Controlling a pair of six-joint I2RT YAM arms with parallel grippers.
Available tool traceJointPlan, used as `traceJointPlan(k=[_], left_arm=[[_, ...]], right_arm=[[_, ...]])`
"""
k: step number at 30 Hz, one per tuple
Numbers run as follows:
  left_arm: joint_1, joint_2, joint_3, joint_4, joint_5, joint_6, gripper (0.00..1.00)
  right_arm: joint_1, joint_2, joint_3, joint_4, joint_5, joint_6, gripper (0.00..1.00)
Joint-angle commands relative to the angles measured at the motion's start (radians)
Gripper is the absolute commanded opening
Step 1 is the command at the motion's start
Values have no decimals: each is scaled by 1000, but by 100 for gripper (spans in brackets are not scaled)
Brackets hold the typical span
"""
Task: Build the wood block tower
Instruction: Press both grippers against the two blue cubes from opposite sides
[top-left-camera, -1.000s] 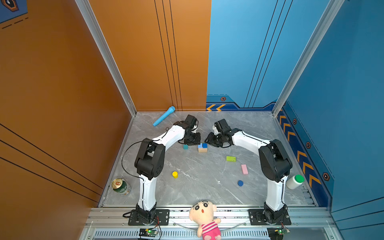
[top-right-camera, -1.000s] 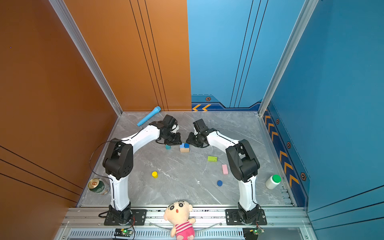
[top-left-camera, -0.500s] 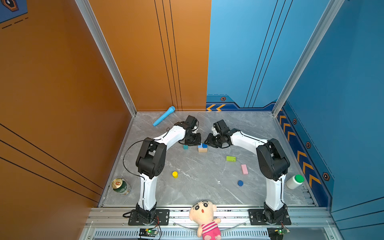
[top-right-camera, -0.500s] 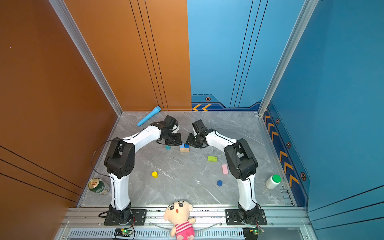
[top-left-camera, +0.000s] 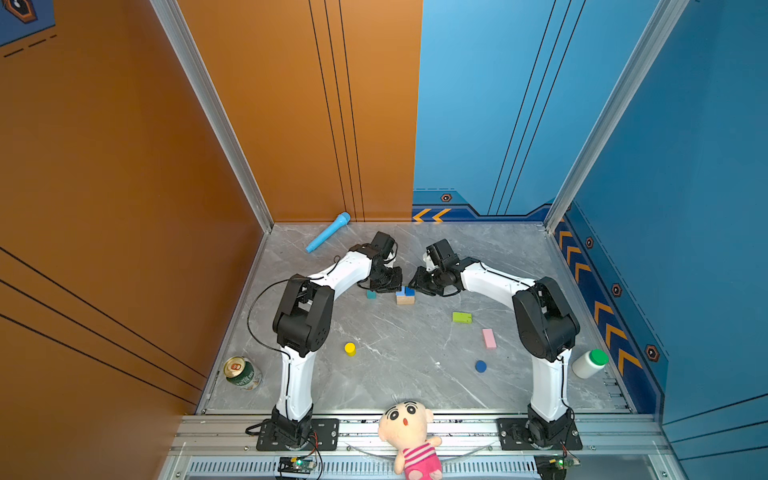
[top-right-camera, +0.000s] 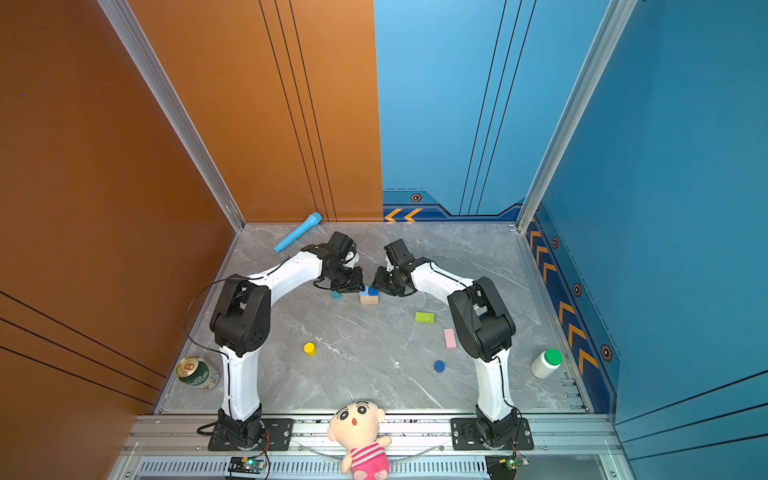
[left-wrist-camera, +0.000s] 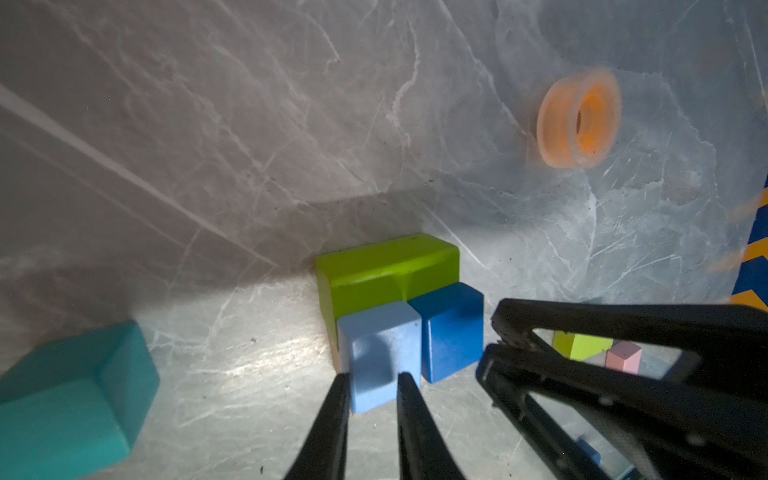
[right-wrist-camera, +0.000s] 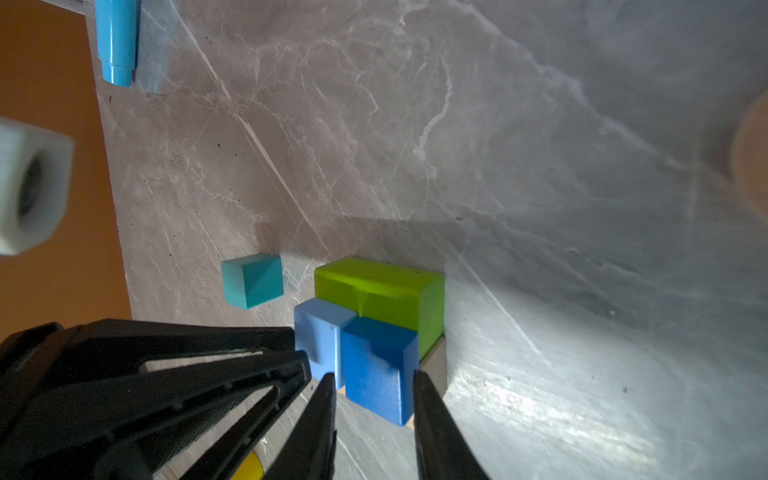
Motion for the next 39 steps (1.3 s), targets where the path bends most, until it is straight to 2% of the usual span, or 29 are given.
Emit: traceJointPlan(k=[1,29,39], left_arm=[[-5,19,-4,3,28,-8,23],[-13,11,-12,1,31,-13,24],[-12,2,-14,1,22,-11,28]], right_arm=[[8,18,22,-33,-17,6,33],[13,24,16,-17,-19,14,33],[16,28,16,-14,-21,15,33]])
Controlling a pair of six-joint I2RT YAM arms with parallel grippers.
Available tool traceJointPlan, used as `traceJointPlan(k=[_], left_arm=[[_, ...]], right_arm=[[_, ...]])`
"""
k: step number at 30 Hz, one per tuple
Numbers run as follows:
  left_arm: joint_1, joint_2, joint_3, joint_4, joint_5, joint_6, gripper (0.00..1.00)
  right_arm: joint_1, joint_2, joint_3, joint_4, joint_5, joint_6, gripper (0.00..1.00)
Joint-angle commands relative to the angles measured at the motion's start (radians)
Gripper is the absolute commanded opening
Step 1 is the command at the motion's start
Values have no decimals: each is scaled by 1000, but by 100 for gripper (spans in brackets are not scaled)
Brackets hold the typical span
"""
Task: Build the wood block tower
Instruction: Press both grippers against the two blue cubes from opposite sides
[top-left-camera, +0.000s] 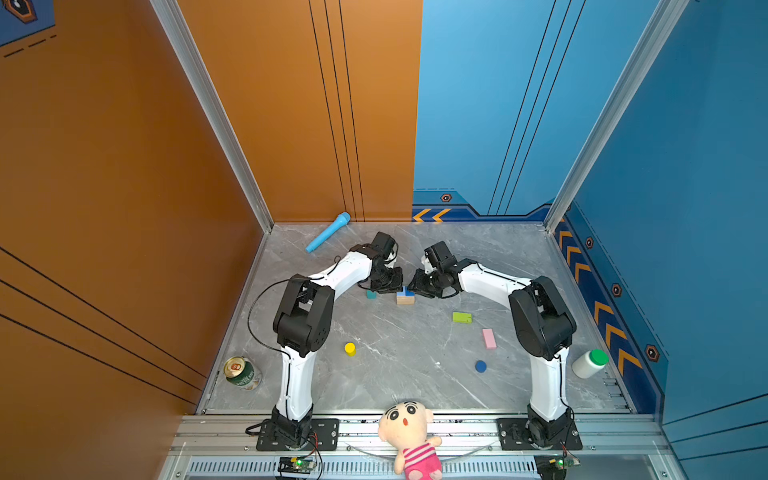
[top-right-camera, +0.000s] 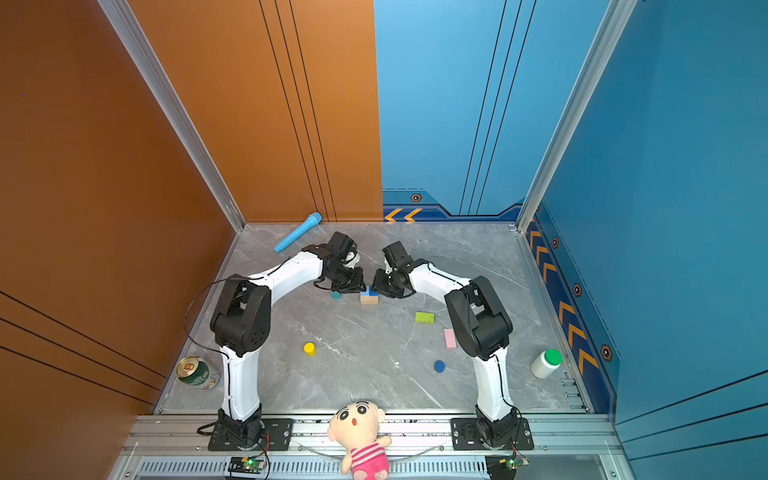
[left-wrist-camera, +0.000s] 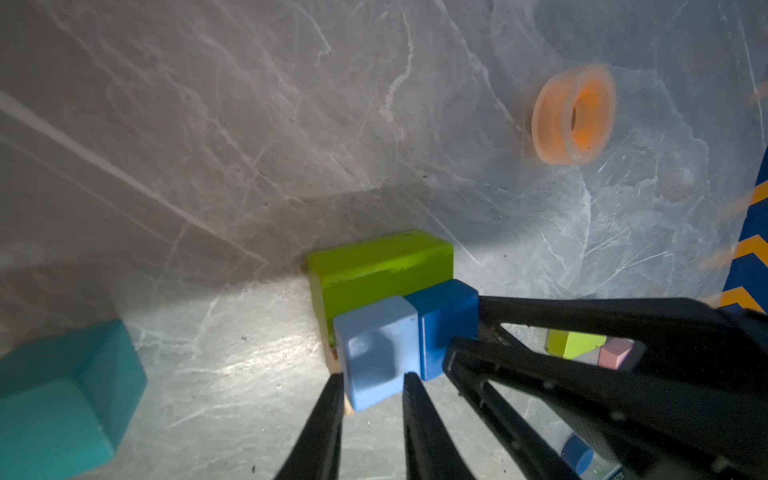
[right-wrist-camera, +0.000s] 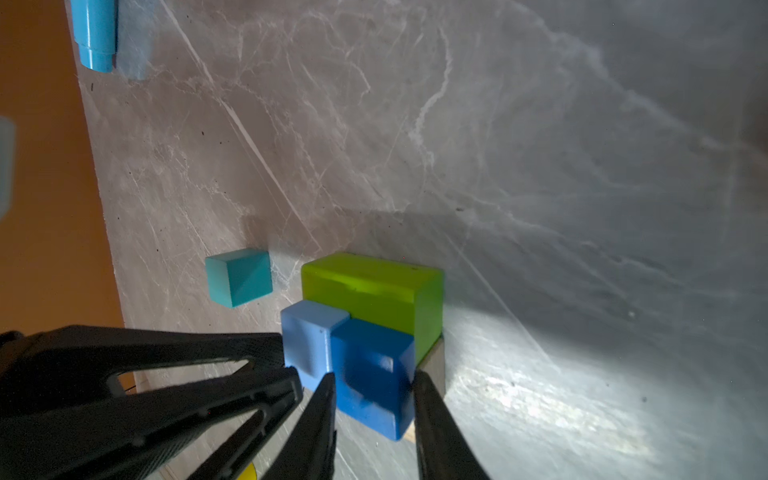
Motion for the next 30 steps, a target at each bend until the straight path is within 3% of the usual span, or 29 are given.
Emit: traceJointPlan(k=[1,30], left_arm=[[-5,0,-14,2,11,-4,28],[-6,-8,-16,1,19,-5,27]], right_arm=[[7,6,18,-15,-16,14,33],[-1,17,38,-22,-15,11,35]])
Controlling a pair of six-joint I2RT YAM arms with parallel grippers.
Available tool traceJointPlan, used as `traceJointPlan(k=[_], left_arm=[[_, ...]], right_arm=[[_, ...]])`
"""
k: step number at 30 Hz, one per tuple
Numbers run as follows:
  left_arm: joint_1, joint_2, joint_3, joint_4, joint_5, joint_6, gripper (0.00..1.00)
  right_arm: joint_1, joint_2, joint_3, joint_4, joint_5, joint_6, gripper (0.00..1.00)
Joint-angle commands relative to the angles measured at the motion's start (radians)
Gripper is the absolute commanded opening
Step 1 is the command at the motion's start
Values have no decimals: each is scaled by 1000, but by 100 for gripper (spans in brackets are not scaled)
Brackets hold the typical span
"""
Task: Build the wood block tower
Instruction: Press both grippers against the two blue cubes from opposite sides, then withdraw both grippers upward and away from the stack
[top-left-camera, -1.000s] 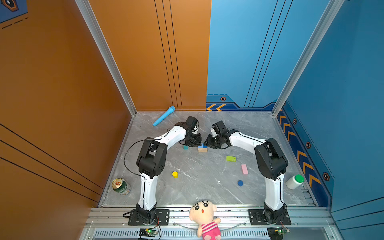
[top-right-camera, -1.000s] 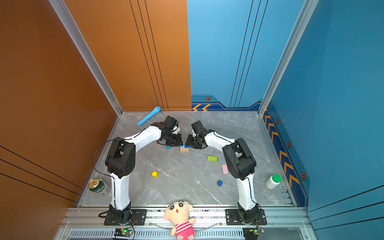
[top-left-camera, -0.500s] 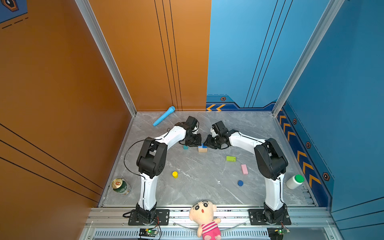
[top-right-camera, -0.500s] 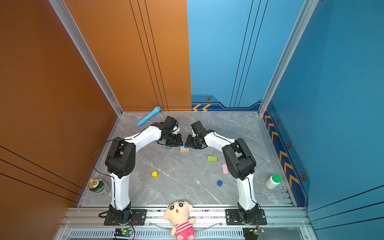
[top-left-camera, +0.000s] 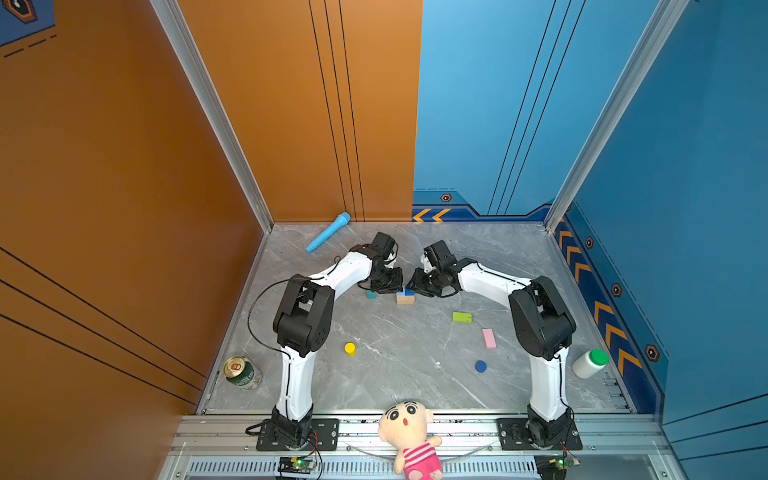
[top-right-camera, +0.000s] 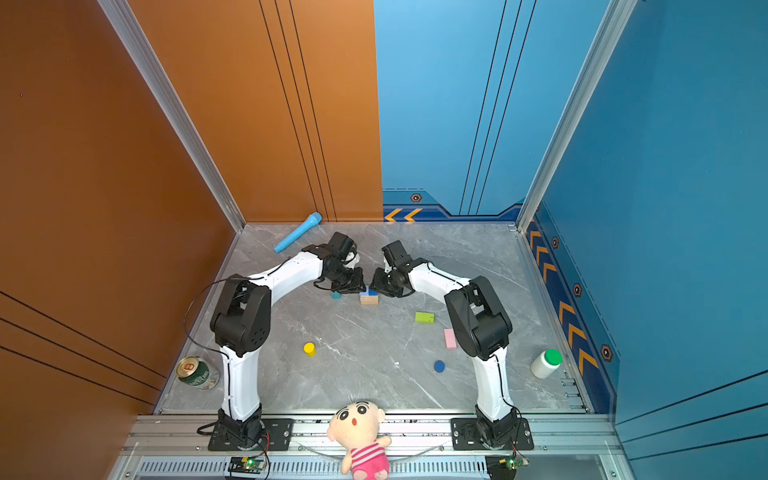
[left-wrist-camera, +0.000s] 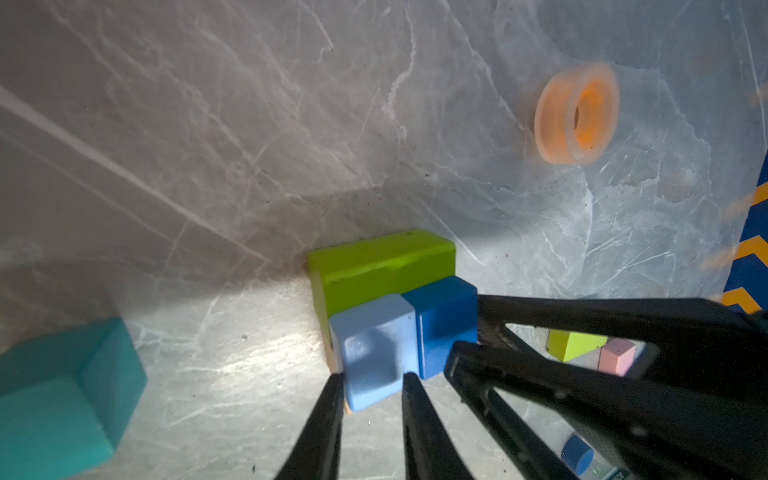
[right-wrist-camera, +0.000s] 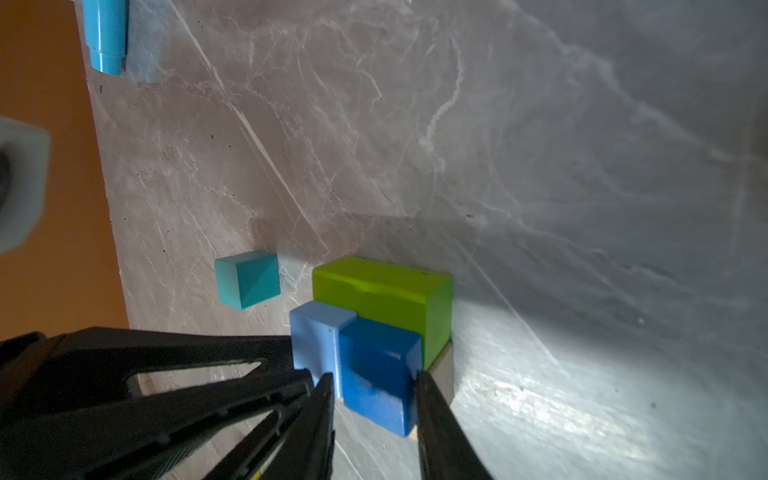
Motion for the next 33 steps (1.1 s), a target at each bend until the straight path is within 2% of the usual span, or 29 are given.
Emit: traceJointPlan(k=[1,9,17,25,33], left_arm=[[-7,-8,-13,1,18,-5,27],[-6,-5,-10,1,17,-7,31],[-7,-8,-9,0,18,-4,35],[-5,-33,-1,-11,9,1,40],[-4,-91,0,-19,2,8,44]], right_arm=[[-2,14,26,-23,-16,11,35],[-6,11,22,-36,-9,12,36],[-10,-13,-2,-38,5,11,44],[-18,-57,-26,-43,18,8,57],[-25,-137,-63,-51,39,2,64]])
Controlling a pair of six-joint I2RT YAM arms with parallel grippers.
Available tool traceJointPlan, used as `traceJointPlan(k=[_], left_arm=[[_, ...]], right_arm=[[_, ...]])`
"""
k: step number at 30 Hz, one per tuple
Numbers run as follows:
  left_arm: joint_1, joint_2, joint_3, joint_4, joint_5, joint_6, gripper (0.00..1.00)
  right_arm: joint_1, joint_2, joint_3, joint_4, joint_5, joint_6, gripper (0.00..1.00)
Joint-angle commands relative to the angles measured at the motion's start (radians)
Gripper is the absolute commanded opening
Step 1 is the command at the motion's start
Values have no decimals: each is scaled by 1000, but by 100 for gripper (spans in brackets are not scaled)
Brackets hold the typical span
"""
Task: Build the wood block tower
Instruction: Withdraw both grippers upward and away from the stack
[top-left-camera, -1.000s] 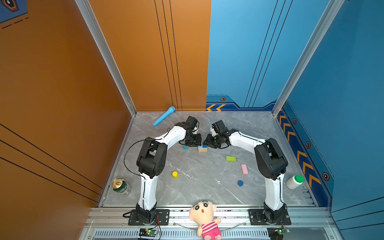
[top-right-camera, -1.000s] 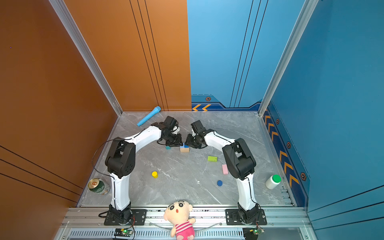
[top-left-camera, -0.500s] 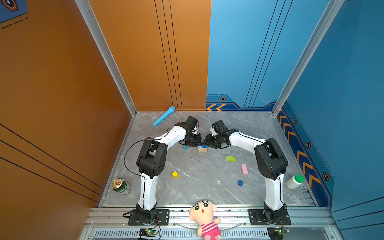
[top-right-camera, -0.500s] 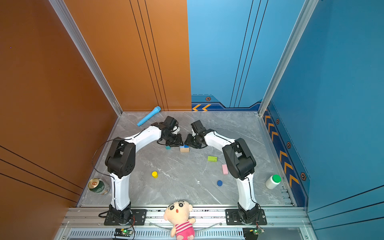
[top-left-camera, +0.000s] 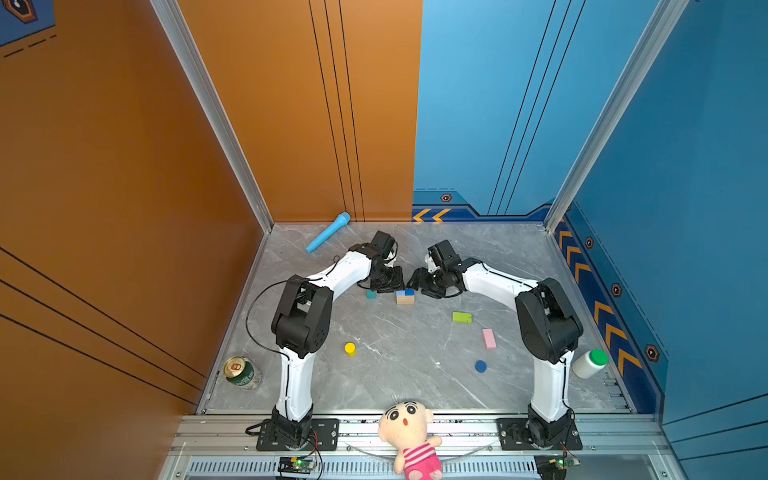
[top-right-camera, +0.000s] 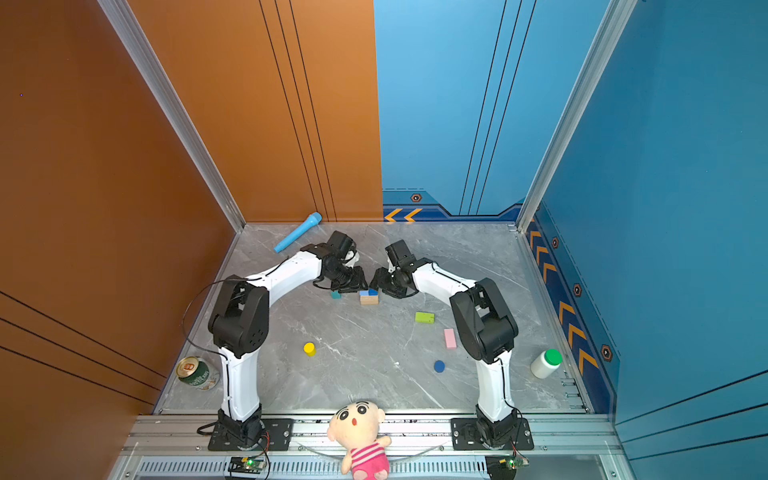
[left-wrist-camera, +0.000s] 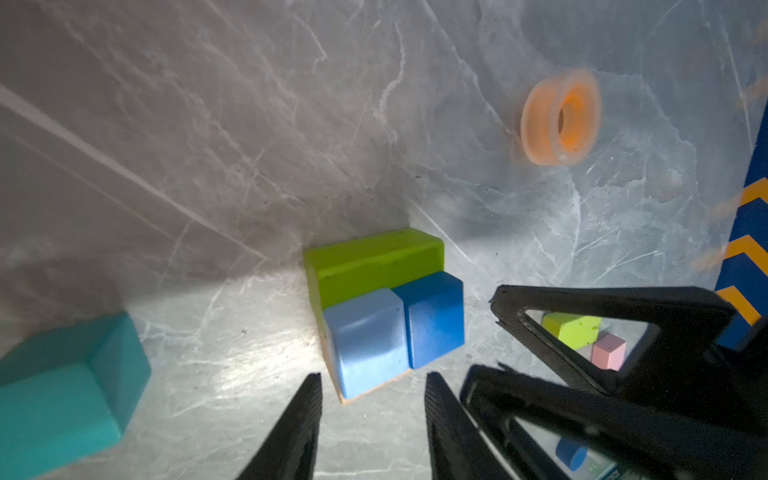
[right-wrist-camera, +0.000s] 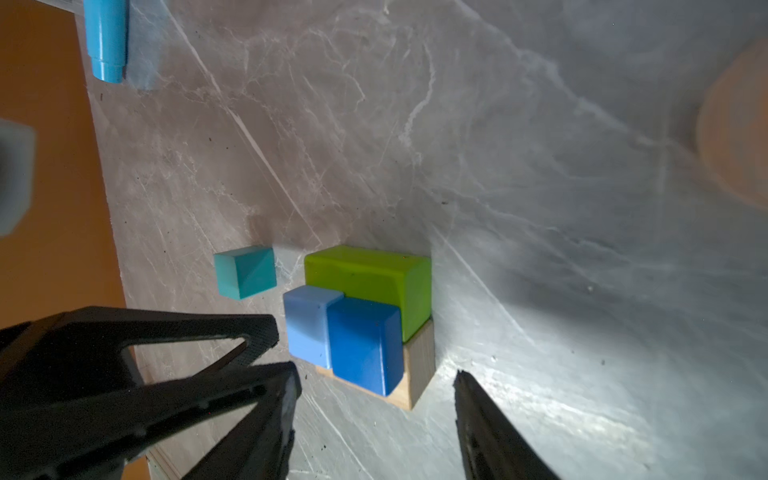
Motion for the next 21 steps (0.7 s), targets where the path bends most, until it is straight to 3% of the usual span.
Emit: traceJointPlan(k=[1,8,21], left_arm=[[-4,-74,-1,-17,0,10,44],[8,-165,-24,-20,-11,26,45],[72,-375,-151,-19,-64,84,45]], right_arm=[[-11,-85,-27,-37,35,-2,65],[-34,-215,-88,-95,94,-35,68],[-46,-396,-195,-371,361,-133,75]])
